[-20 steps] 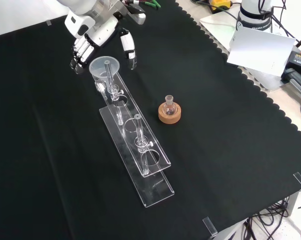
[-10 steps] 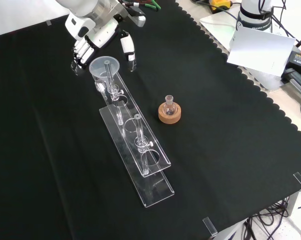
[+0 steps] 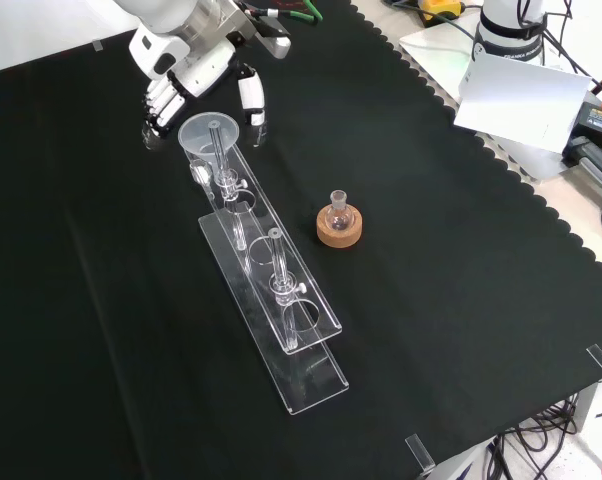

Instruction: Pick up the funnel from the transparent funnel stand.

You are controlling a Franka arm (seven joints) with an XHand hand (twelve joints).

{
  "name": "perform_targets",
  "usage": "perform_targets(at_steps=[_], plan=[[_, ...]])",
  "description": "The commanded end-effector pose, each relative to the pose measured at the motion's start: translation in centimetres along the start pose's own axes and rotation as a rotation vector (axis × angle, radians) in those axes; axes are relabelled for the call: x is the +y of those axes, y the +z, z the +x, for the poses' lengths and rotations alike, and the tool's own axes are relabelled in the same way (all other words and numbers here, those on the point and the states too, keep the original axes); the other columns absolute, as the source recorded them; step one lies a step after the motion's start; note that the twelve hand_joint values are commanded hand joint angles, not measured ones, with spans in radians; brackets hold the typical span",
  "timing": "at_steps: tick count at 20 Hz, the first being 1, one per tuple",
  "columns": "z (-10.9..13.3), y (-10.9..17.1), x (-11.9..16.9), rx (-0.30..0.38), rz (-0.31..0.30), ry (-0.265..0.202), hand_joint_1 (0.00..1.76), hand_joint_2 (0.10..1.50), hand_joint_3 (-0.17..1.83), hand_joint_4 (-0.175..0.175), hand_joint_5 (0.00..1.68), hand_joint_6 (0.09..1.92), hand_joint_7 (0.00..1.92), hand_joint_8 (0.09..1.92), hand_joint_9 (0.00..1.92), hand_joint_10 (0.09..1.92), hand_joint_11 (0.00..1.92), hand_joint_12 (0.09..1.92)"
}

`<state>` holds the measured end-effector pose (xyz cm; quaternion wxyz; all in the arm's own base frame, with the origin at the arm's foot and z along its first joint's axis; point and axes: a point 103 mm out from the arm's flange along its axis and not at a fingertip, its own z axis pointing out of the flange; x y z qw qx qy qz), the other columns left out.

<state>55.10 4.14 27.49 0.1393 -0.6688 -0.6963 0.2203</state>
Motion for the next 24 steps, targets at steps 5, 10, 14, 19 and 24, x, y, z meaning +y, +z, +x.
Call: perform_targets(at_steps=[5,10,14,19,24], plan=[[0.1,0.5,0.5,-0.005,0.020,0.004,0.68,0.63,0.41,-0.015,0.16,0.09,0.01,0.65,0.23,0.82,0.25,1.52],[0.2,0.8,0.7,-0.016,0.022,0.017,0.68,0.63,0.43,-0.023,0.22,0.09,0.06,0.72,0.30,0.79,0.27,1.51],[0.0,0.7,0.7,-0.028,0.004,0.037,0.68,0.62,0.46,-0.037,0.32,0.09,0.20,0.74,0.47,0.71,0.31,1.48],[-0.2,0.2,0.1,-0.040,-0.099,0.117,0.72,0.69,0.52,-0.058,0.56,0.09,0.58,0.72,0.84,0.57,0.48,1.36],[-0.1,-1.3,-1.2,-0.060,-0.208,0.138,0.77,0.77,0.57,-0.066,0.74,0.32,0.84,0.69,1.11,0.46,0.66,1.24]])
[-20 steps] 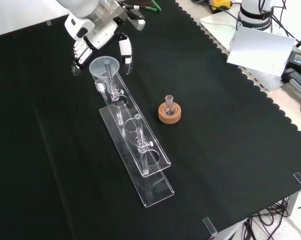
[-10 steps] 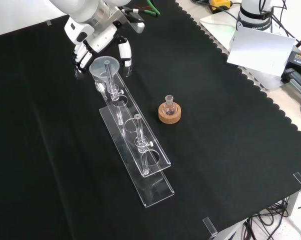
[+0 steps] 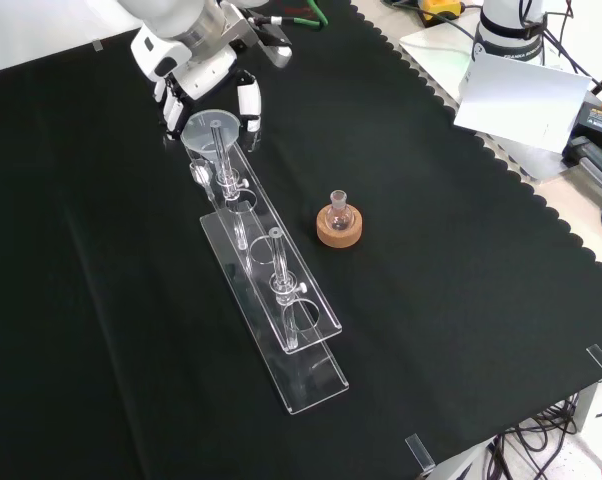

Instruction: Pick up the funnel from the transparent funnel stand.

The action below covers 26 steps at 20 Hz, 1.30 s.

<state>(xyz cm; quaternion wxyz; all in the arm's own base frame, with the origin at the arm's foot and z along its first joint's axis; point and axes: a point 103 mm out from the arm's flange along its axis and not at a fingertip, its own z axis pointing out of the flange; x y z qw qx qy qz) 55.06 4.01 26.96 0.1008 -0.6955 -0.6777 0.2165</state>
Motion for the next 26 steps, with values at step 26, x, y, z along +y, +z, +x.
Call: perform_targets(at_steps=[26], plan=[[-1.1,-6.6,-14.4,-0.019,-0.185,0.095,0.75,0.79,0.63,-0.064,0.68,0.63,0.93,0.71,1.24,0.42,0.74,1.21]])
